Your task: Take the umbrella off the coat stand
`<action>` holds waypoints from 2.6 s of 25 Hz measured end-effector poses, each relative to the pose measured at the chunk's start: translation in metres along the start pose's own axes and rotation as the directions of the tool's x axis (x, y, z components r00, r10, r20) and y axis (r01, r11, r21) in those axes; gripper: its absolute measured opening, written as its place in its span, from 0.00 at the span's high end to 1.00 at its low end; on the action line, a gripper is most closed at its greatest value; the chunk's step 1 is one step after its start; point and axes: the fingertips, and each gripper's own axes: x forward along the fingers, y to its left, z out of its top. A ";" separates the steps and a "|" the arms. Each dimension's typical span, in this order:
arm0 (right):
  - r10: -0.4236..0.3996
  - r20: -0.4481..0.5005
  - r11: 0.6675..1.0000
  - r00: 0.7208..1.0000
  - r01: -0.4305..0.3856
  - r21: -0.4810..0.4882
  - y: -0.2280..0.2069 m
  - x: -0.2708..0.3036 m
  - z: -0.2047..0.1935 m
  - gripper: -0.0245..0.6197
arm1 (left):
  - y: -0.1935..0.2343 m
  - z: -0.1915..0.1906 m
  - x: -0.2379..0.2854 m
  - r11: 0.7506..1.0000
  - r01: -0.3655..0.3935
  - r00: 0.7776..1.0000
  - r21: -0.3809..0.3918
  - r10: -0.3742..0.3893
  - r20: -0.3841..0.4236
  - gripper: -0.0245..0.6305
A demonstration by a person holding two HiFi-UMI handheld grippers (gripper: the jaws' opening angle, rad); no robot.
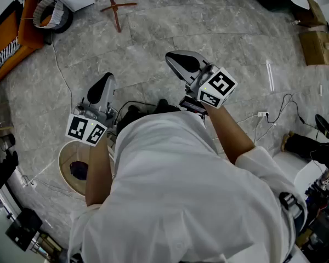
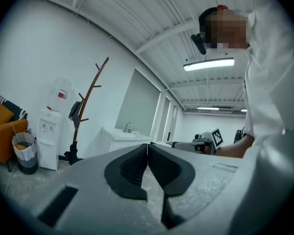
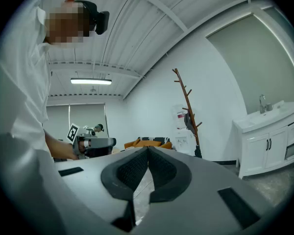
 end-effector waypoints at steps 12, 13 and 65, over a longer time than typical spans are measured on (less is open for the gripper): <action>0.065 0.038 0.993 0.997 -0.068 0.095 -0.018 -0.017 -0.006 0.94 | -0.013 -0.022 0.020 0.999 -0.035 0.998 -0.039 0.034 -0.044 0.94; 0.070 0.043 0.992 0.997 -0.074 0.105 -0.019 -0.019 -0.009 0.94 | -0.012 -0.027 0.021 0.997 -0.049 0.998 -0.052 0.046 -0.053 0.94; -0.066 -0.066 0.978 0.996 0.078 0.192 -0.290 0.250 0.024 0.94 | 0.319 -0.014 0.199 0.964 -0.054 0.998 -0.260 0.045 -0.040 0.94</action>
